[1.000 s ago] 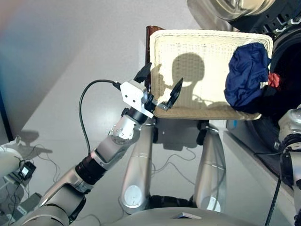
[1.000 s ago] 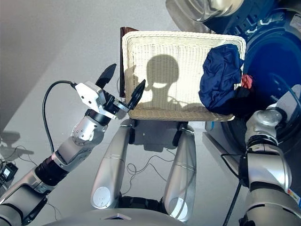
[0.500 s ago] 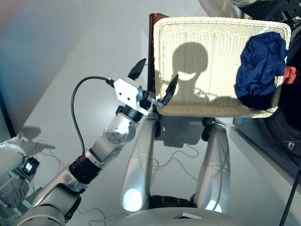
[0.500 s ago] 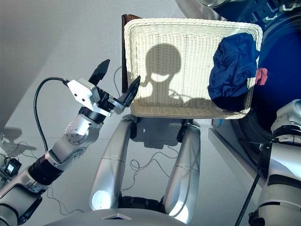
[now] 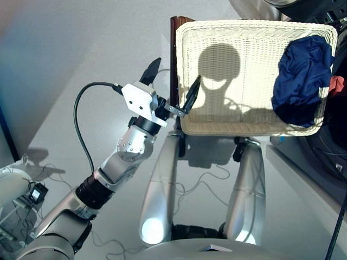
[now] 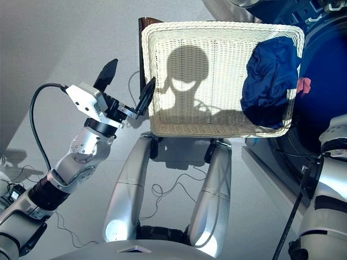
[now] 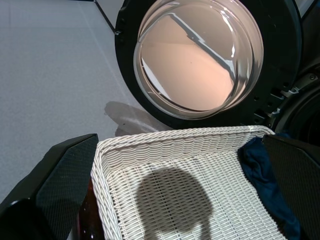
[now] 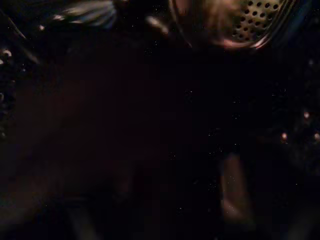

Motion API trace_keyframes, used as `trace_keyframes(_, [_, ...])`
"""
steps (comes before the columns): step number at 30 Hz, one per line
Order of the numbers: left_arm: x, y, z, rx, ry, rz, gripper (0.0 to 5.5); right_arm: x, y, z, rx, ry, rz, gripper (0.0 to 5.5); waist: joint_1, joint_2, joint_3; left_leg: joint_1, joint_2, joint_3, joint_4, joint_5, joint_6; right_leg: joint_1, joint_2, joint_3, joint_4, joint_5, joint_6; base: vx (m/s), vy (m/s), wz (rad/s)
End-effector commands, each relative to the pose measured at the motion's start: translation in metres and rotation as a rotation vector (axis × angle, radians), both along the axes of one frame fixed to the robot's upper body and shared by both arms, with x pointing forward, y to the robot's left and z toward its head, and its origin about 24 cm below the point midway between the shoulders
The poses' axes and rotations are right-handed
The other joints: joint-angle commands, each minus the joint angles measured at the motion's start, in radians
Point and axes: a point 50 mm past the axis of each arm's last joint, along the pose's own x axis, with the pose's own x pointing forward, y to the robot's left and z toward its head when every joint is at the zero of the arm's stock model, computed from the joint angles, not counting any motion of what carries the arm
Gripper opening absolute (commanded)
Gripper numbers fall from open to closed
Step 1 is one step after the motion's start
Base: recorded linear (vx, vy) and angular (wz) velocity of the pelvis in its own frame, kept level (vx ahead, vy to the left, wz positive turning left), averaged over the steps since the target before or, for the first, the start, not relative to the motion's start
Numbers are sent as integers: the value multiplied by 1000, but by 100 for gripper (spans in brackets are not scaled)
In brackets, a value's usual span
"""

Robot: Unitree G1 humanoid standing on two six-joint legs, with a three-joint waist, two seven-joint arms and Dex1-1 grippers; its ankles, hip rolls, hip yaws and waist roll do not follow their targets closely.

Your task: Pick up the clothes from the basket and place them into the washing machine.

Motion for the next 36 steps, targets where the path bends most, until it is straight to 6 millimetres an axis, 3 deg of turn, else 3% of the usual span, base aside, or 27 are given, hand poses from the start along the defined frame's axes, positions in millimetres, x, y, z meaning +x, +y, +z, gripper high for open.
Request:
trace_keyframes(1, [-18, -2, 21, -133, -94, -56, 550, -27, -18, 44, -217, -113, -105, 550, -35, 17, -35, 81, 44, 6, -68, 0, -54, 62, 47, -33, 5, -25, -7, 0, 0, 0])
trace_keyframes(4, [-17, -3, 21, -142, -94, -56, 550, -8, -1, 35, -227, -127, -41, 550, -37, 14, -26, 93, 44, 12, -73, 2, -52, 72, 51, -30, 0, -23, -8, 0, 0, 0])
trace_keyframes(6, [-15, -4, 22, -160, -92, -52, 550, 15, 24, 25, -270, -132, 55, 550, -42, 10, -16, 107, 43, 16, -73, 0, -48, 85, 54, -30, -6, -21, -10, 0, 0, 0])
trace_keyframes(7, [-15, -4, 22, -159, -91, -51, 550, 16, 26, 24, -269, -129, 54, 550, -43, 8, -16, 110, 43, 17, -77, 2, -47, 88, 53, -30, -9, -19, -10, 0, 0, 0])
trace_keyframes(10, [-14, -4, 21, -185, -87, -40, 550, 43, 77, 16, -392, -163, 212, 550, -52, 1, -16, 121, 43, 22, -84, 4, -42, 100, 60, -24, -21, -14, -12, 0, 0, 0])
trace_keyframes(13, [-12, -2, 20, -197, -83, -23, 550, 52, 123, 8, -507, -189, 333, 550, -63, -9, -16, 129, 43, 25, -87, 5, -38, 110, 64, -22, -31, -11, -15, 0, 0, 0])
trace_keyframes(17, [-11, 0, 18, -199, -76, -1, 550, 51, 169, -6, -629, -181, 476, 550, -73, -21, -16, 137, 45, 25, -90, 6, -32, 117, 66, -20, -32, -10, -16, 0, 0, 0])
trace_keyframes(20, [-11, 1, 17, -201, -79, 7, 550, 48, 185, -13, -666, -180, 529, 550, -77, -26, -16, 142, 45, 28, -90, 5, -31, 121, 67, -19, -31, -12, -17, 0, 0, 0])
trace_keyframes(22, [-11, 2, 17, -205, -79, 10, 550, 44, 209, -17, -745, -182, 629, 550, -81, -32, -16, 143, 47, 28, -85, 5, -28, 124, 69, -18, -30, -10, -18, 0, 0, 0])
trace_keyframes(36, [-11, 2, 11, -197, -72, 20, 550, 34, 295, 1, -1026, -310, 1081, 550, -73, -56, -16, 172, 54, 28, -116, 25, -25, 154, 68, -29, -65, 12, -15, 0, 0, 0])
